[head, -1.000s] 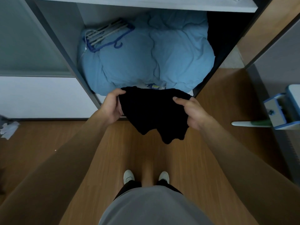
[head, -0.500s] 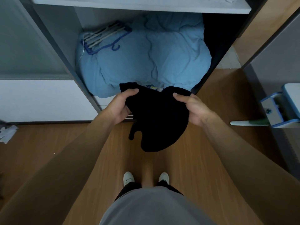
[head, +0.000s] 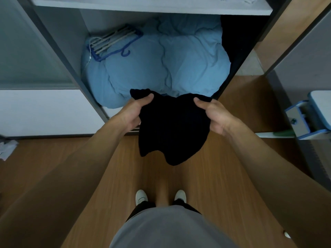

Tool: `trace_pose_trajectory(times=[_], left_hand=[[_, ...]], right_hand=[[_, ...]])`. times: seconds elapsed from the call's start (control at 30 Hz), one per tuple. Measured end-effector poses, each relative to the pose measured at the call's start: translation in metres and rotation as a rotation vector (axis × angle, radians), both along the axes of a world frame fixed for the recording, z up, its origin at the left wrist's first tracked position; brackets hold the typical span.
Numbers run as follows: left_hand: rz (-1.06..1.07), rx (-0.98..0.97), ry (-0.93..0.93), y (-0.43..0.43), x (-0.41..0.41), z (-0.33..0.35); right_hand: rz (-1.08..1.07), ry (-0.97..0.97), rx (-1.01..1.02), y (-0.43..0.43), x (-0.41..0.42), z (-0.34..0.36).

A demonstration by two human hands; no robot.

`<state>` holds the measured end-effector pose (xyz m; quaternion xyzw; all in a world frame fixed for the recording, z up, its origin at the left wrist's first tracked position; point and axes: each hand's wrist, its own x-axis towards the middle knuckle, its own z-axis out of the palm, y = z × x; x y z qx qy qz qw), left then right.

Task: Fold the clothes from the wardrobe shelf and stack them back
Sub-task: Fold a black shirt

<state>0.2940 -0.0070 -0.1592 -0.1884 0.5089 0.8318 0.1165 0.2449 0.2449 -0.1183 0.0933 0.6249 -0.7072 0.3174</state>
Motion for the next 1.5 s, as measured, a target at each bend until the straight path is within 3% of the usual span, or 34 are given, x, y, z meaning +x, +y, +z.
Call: trace_pose_trajectory(times=[0.43, 0.57, 0.7, 0.87, 0.97, 1.13, 1.23, 1.3, 1.43, 1.5], left_hand=[[0.081, 0.011, -0.028, 0.005, 0.008, 0.008], [0.132, 0.052, -0.073, -0.001, 0.009, 0.010], [0.152, 0.107, -0.117, -0.008, 0.010, 0.012], [0.128, 0.064, -0.143, -0.008, 0.010, 0.013], [0.129, 0.000, -0.130, -0.012, 0.009, 0.014], [0.116, -0.247, -0.127, -0.021, 0.006, 0.017], [0.139, -0.313, -0.148, -0.027, 0.005, 0.017], [0.147, -0.331, -0.161, -0.033, 0.005, 0.016], [0.228, -0.330, -0.144, -0.042, 0.007, 0.012], [0.292, -0.316, -0.135, -0.044, 0.008, 0.008]], right_hand=[[-0.215, 0.007, 0.378, -0.011, -0.013, 0.002], [-0.238, 0.015, 0.189, -0.013, -0.008, 0.006], [0.116, 0.199, 0.150, -0.016, -0.006, 0.010], [0.615, 0.558, 0.704, -0.040, 0.004, 0.007], [0.639, 0.656, 0.948, -0.047, 0.002, 0.000], [0.674, 0.740, 1.066, -0.048, -0.005, -0.004], [0.800, 0.905, 1.032, -0.045, -0.008, 0.001], [0.864, 0.945, 0.900, -0.045, -0.007, 0.004], [0.689, 0.551, 0.452, -0.045, 0.004, 0.011], [0.623, 0.460, 0.353, -0.043, 0.002, 0.007]])
